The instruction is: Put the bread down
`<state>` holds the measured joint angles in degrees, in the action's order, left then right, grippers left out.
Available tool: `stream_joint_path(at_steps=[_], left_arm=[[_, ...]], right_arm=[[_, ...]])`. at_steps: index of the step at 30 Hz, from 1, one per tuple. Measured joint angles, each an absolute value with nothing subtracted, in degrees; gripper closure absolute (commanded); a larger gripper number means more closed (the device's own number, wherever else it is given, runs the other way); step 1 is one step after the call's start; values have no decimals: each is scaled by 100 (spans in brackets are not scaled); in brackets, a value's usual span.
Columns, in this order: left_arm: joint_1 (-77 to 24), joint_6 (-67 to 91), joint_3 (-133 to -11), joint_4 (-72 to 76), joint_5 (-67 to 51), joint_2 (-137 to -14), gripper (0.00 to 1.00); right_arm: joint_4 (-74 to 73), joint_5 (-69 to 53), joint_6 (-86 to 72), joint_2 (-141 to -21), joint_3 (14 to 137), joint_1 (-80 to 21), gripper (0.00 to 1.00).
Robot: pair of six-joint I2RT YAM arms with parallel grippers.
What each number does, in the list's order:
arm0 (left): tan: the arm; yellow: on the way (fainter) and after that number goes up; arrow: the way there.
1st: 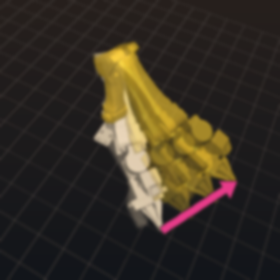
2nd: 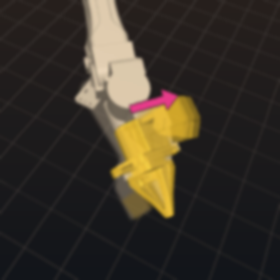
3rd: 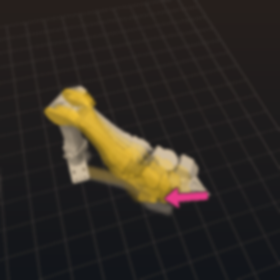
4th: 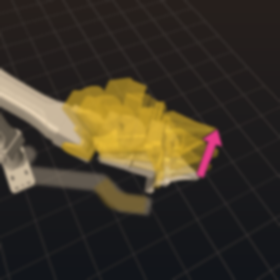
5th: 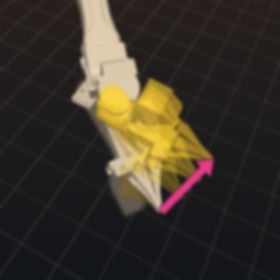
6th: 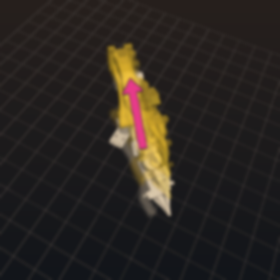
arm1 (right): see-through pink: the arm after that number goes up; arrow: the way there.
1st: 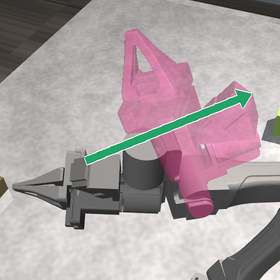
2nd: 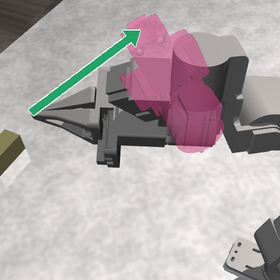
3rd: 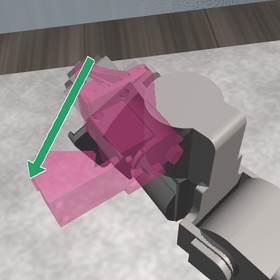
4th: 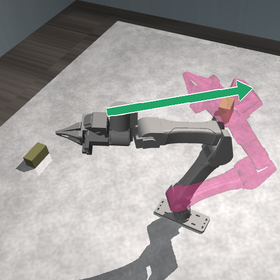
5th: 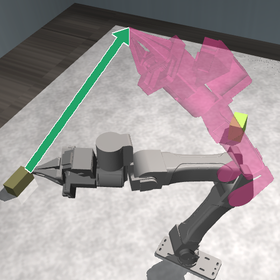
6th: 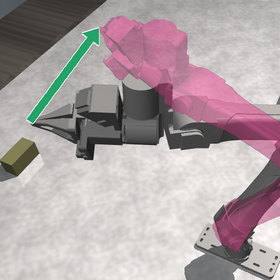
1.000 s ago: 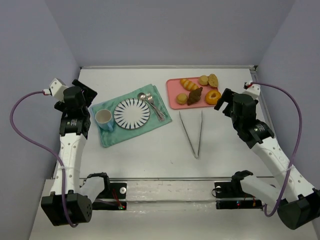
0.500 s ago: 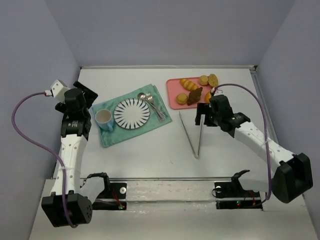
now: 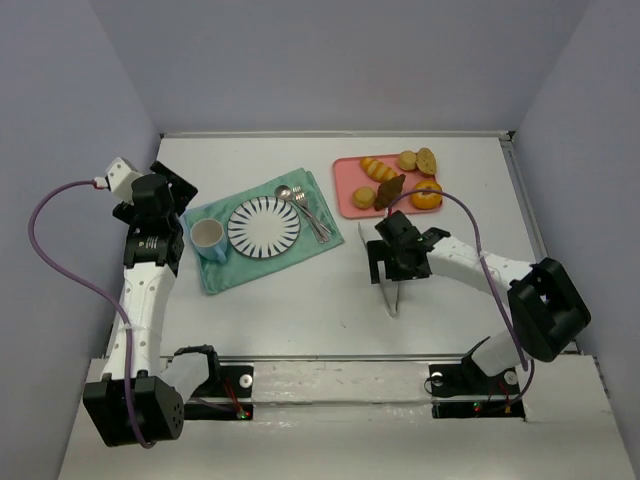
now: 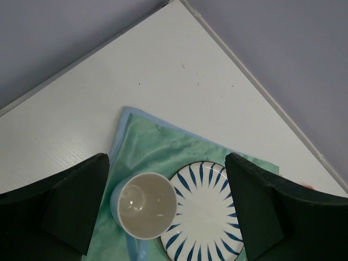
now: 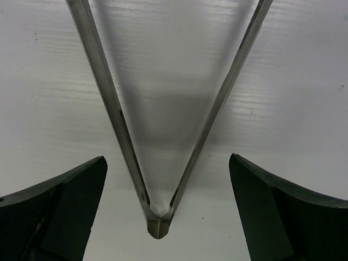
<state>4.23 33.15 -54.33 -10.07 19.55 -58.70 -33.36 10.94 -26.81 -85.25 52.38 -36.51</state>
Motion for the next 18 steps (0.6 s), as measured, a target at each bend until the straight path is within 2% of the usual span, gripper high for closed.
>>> stream_joint_path(at_steps=[7, 9, 12, 13, 16, 18], left_arm=[[423, 3299, -5430, -989, 1951, -5902, 1], [423, 3293, -5424, -969, 1942, -5935, 1], [423, 3277, -5398, -969, 1929, -5953, 1], [423, 3275, -5398, -972, 1931, -5953, 1], [423, 3258, -5398, -965, 1938, -5953, 1], [423, 3251, -5395, -967, 1951, -5951, 1]], right_arm=[[-3166, 1153, -2788, -9056, 5234, -3721, 0], [-3052, 1155, -2825, -9321, 5330, -3721, 4], [-2954, 1262, -2906, -9535, 5546, -3721, 24], [-2928, 1313, -2969, -9555, 5559, -3721, 37], [-2906, 1542, -3282, -9537, 5540, -3721, 59], [-2906, 1653, -3424, -9448, 5450, -3721, 64]])
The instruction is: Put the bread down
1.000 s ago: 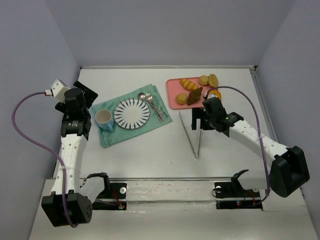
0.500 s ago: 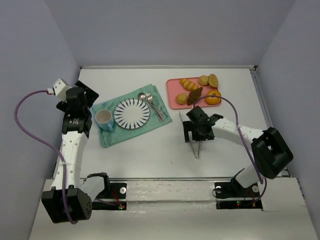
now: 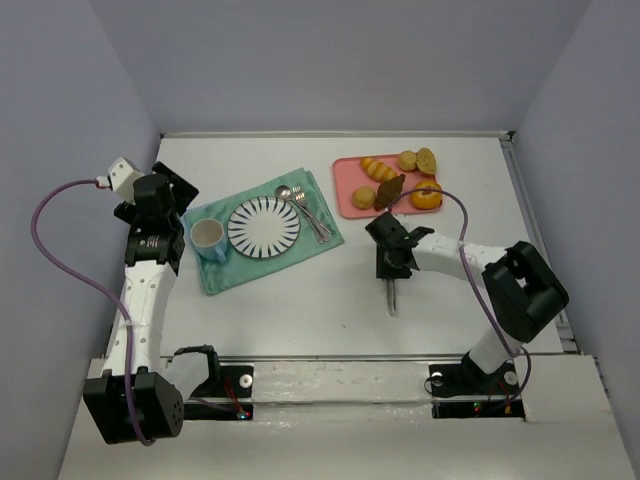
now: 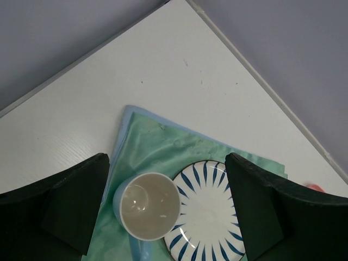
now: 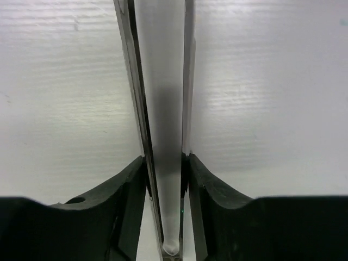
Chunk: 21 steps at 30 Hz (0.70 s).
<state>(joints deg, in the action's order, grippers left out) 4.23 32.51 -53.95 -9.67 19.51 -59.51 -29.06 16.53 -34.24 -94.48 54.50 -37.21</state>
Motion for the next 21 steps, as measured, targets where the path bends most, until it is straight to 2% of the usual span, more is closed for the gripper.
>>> stream_joint_path(at_steps=[1, 8, 14, 18, 21], left_arm=[[423, 3242, -5395, -965, 1959, -5951, 1], [423, 3234, -5389, -965, 1988, -5929, 1], [423, 3234, -5347, -928, 2003, -5874, 1], [423, 3221, -5325, -923, 2008, -5872, 1], [423, 3197, -5325, -923, 2036, -5874, 1]], right_arm=[[-2930, 1706, -3498, -9400, 5406, -3721, 68], [-3540, 1887, -3747, -8475, 5183, -3721, 72], [-3920, 1973, -3459, -7649, 5749, -3640, 70], [-3905, 1798, -3225, -7721, 6243, -3236, 69], [-3876, 1483, -3035, -7933, 6578, -2775, 64]])
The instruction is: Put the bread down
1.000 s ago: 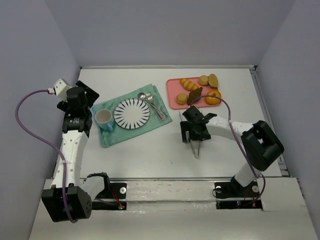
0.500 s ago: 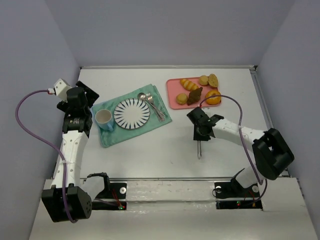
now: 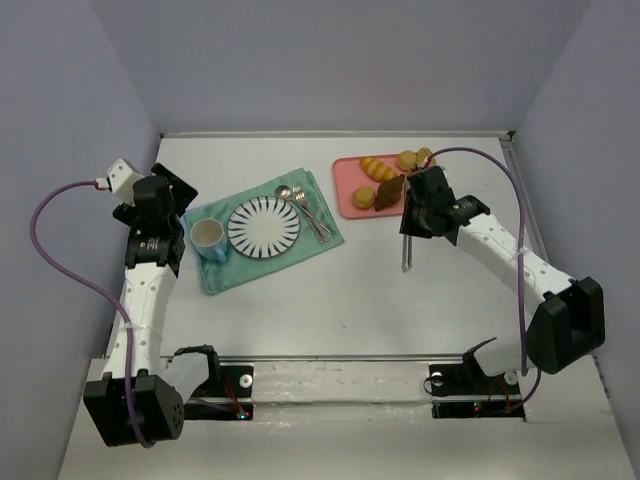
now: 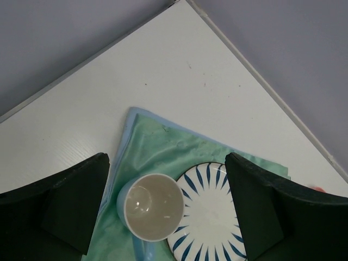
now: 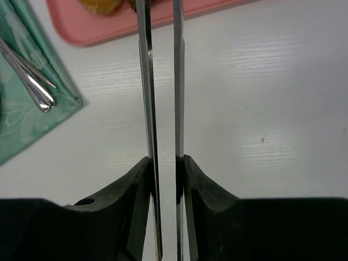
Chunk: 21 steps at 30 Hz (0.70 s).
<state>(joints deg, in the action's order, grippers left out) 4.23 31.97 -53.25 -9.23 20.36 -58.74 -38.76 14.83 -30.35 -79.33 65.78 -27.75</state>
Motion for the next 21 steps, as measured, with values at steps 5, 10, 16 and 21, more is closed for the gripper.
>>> stream_joint_path(at_steps=[5, 10, 16, 21], left_arm=[[423, 3173, -5325, -928, 2123, -5874, 1], [423, 3166, -5325, -928, 2248, -5874, 1], [423, 3159, -5325, -928, 2381, -5867, 1], [423, 3153, -5325, -928, 2440, -5867, 1]], right_arm=[[-3817, 836, -2775, -8431, 7076, -2231, 53], [-3774, 239, -2587, -8833, 7513, -1890, 47], [-3758, -14, -2484, -9100, 7703, -1675, 43], [-3745, -36, -2484, -9306, 7828, -1627, 40]])
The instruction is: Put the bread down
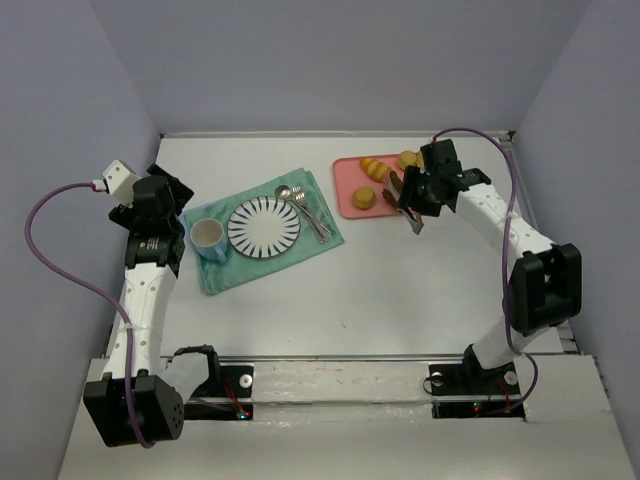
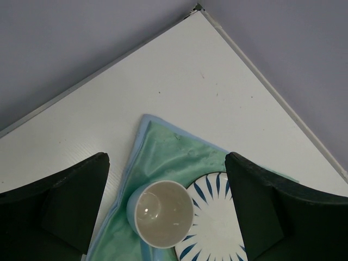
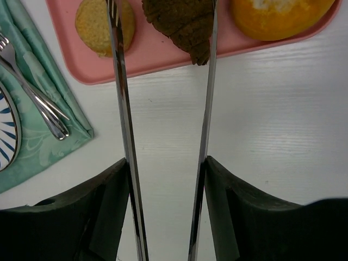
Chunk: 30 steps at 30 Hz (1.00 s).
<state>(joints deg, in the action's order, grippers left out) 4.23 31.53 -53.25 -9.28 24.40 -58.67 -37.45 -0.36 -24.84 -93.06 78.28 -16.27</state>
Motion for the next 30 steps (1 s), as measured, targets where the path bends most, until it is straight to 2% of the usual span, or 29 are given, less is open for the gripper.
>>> stream_joint_path(at_steps=[13, 22, 25, 27, 28, 30], left_arm=[[427, 3153, -5325, -930, 2552, -5870, 1], [460, 3153, -5325, -932, 2561, -5870, 1], [460, 3153, -5325, -932, 2561, -5876, 1], [460, 3153, -5325, -932, 2561, -5900, 1], [460, 3153, -5325, -932, 2561, -5911, 1], [462, 3153, -5325, -941, 2561, -5937, 1]], right_arm=[[-3826, 21, -2178, -9445, 7913, -1608, 34], [-4045, 303, -1942, -9598, 8007, -1603, 33], [-4062, 320, -1872, -9605, 8031, -1603, 37], [-4077, 311, -1831, -9642, 8058, -1603, 44], [-4080, 301, -1813, -9692, 8090, -1603, 51], [-4080, 285, -1780, -9791, 8138, -1603, 57]])
